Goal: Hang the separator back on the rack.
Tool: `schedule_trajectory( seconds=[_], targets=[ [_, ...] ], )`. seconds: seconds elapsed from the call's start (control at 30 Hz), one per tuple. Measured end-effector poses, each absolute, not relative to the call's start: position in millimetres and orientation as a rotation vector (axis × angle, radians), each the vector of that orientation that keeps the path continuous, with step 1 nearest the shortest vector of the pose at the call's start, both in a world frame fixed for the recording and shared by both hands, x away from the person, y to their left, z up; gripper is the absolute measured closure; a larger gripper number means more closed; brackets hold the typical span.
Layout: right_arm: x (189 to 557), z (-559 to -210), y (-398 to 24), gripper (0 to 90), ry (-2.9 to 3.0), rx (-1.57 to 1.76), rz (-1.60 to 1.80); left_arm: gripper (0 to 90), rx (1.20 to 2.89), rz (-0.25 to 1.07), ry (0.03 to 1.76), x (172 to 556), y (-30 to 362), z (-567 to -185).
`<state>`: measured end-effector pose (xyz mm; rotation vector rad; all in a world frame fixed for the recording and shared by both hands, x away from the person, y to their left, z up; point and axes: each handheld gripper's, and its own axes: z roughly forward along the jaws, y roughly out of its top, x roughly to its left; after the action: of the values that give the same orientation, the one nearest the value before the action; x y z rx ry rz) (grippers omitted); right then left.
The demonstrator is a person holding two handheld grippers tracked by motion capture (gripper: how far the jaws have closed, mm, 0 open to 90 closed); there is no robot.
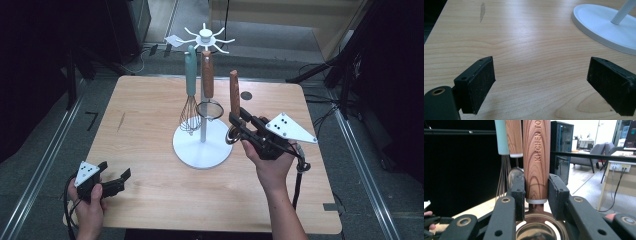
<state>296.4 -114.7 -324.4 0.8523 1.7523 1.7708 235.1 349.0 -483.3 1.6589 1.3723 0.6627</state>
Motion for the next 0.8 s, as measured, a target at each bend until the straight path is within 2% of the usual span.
schedule_trajectory(
  seconds=[0.8],
  targets=[
    [305.1, -299.5, -105.0, 71.2, 1.666, 0.833, 1.797, 8.2, 1.654, 0.661, 1.373, 235.2, 349.3, -483.4]
  ],
)
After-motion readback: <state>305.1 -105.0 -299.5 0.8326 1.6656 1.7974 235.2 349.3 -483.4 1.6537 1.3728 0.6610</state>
